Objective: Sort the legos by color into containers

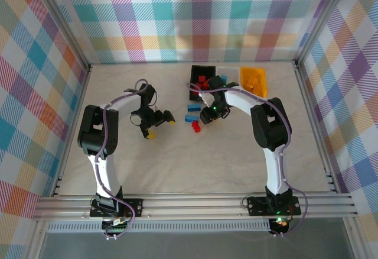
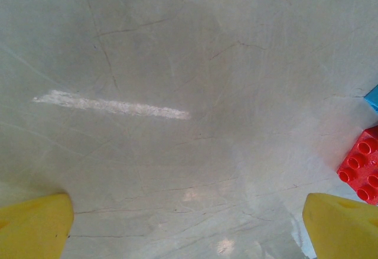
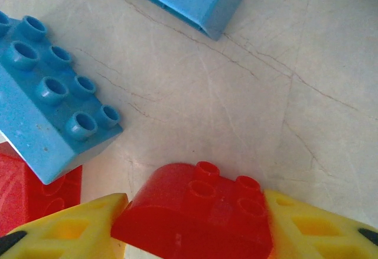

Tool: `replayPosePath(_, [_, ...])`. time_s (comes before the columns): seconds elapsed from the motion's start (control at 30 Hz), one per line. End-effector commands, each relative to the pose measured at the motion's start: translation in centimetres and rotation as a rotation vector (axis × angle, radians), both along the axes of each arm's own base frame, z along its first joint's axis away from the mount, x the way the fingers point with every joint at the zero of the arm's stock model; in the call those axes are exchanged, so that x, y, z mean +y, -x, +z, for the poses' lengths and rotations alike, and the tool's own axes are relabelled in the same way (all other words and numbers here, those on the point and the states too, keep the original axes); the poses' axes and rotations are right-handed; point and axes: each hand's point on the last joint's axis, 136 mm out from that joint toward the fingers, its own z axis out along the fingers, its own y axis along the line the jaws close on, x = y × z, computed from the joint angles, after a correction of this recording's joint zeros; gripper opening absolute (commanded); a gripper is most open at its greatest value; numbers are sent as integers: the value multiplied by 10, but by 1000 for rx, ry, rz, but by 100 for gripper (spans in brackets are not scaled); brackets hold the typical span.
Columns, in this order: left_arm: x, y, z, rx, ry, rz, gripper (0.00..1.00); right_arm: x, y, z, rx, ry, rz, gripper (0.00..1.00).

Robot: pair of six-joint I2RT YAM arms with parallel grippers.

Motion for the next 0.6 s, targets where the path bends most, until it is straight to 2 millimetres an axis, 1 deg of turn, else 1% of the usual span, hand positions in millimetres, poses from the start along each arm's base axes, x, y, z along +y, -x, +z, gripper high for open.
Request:
replayPosePath(0.0, [2, 3, 3, 8, 5, 4, 100, -1, -2, 9, -22, 6, 11, 53])
replayPosePath(0.1, [1, 1, 3, 7, 7, 5, 100, 1, -6, 29, -54, -7, 12, 53])
replayPosePath(0.17, [1, 0, 3, 6, 9, 7, 100, 4, -14, 50, -97, -29, 8, 54])
replayPosePath(0.23, [0, 0, 3, 7, 12, 4, 100, 7, -26, 68, -134, -52, -2, 54])
replayPosePath(0.33, [-2, 0, 6, 3, 11, -6, 100, 10, -47, 85, -176, -79, -19, 55])
replayPosePath(0.43, [-2, 1, 9, 1, 1, -23, 100, 13, -73, 92, -209, -95, -33, 55])
replayPosePath(0.57, [0, 6, 11, 7, -5, -29, 100, 11, -115, 92, -263, -94, -67, 55])
